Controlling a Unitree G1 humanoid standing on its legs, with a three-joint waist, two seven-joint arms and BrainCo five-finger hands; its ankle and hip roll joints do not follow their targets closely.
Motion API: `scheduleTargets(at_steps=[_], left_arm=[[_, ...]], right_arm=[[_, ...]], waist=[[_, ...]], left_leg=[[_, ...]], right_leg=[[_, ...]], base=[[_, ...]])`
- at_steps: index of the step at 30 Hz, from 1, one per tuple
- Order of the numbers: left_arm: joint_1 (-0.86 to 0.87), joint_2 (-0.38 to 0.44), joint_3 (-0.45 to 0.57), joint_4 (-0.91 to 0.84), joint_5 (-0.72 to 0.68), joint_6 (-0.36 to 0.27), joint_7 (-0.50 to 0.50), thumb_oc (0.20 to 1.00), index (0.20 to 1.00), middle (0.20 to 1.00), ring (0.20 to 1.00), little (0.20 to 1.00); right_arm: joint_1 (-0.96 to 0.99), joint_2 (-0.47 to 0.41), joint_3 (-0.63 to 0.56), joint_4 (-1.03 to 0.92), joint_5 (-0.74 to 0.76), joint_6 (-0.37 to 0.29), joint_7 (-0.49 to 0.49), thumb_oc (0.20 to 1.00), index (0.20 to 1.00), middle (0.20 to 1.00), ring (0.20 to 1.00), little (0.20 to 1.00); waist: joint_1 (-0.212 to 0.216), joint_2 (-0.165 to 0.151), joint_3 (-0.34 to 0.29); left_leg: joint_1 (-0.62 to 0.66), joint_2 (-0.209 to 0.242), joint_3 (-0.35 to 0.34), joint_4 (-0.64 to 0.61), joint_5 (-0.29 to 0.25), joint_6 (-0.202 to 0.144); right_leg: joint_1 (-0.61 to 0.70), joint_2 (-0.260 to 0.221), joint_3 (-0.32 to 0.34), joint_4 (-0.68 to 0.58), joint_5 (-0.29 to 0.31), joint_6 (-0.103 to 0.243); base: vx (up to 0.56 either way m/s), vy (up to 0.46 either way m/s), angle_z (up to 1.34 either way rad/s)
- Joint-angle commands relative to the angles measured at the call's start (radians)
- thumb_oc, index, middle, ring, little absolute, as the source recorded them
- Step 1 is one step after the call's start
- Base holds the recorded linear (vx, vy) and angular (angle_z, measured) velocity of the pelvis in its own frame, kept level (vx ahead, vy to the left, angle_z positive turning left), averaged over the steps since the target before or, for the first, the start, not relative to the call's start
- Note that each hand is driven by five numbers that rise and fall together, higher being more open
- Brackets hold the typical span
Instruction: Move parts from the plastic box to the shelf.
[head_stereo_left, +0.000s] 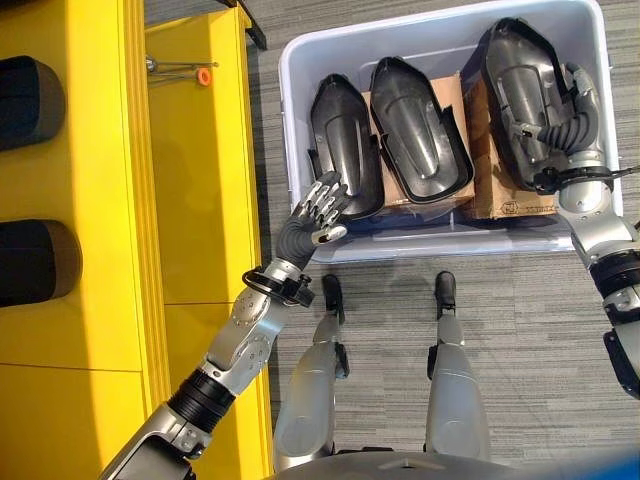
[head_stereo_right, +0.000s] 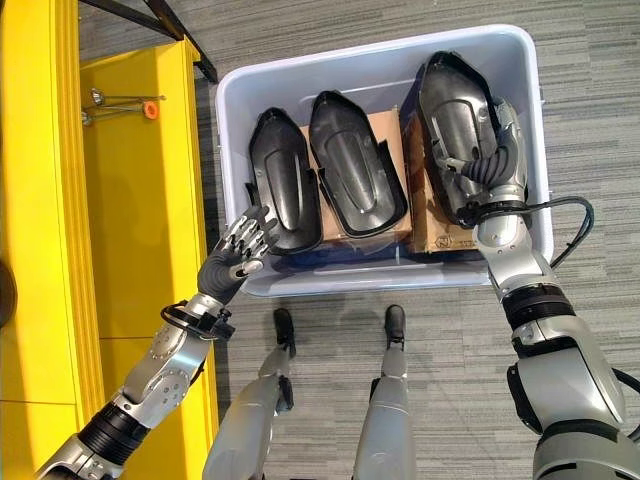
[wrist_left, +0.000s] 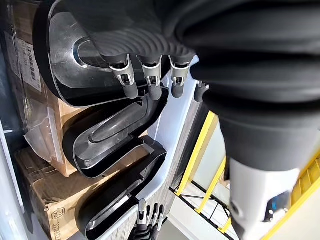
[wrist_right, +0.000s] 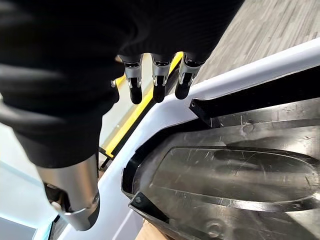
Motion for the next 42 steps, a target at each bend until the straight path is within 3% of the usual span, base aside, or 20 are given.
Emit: scheduleTargets(at_steps=[1,14,28,42], left_arm=[[-0.002,0.009,-0.011,-0.097,0.001,-0.056,-0.009,1.0,1.0,1.0,1.0,1.0],[-0.005,0.013,-0.023,-0.096,-0.005,-0.059,-0.01,1.0,1.0,1.0,1.0,1.0],[-0.001,0.019,-0.031,-0.115,-0.009,-0.061,-0.005,1.0,1.0,1.0,1.0,1.0],[-0.006,0.017,-0.014,-0.114,-0.013,-0.069,0.004,1.0,1.0,1.0,1.0,1.0]], right_arm=[[-0.086,-0.041,0.043,0.022,0.039,-0.038,-0.025,1.0,1.0,1.0,1.0,1.0],[-0.083,-0.051,0.037,0.113,0.069,-0.034,-0.029,1.0,1.0,1.0,1.0,1.0],[-0.098,0.007,0.107,0.193,0.063,-0.02,0.008,1.0,1.0,1.0,1.0,1.0],[0.021,0.053,0.087,-0.01,0.015,-0.037,0.017,1.0,1.0,1.0,1.0,1.0]], waist=[[0.015,-0.005,-0.037],[0.012,0.003,-0.033],[0.021,0.012,-0.024],[0.013,-0.004,-0.027]], left_leg=[[-0.002,0.109,-0.061,0.093,-0.042,-0.089],[-0.02,0.109,-0.057,0.093,-0.039,-0.092],[-0.056,0.101,-0.072,0.105,-0.038,-0.089],[-0.073,0.097,-0.088,0.121,-0.048,-0.085]], right_leg=[[-0.165,-0.039,0.038,0.216,0.003,0.015],[-0.194,-0.034,0.04,0.225,0.004,0.015],[-0.223,-0.033,0.037,0.24,0.001,0.008],[-0.224,-0.032,0.031,0.245,-0.004,0.004]], base=[[-0.01,0.0,0.04],[0.0,-0.001,-0.03],[0.0,0.0,0.0],[0.0,0.0,0.0]])
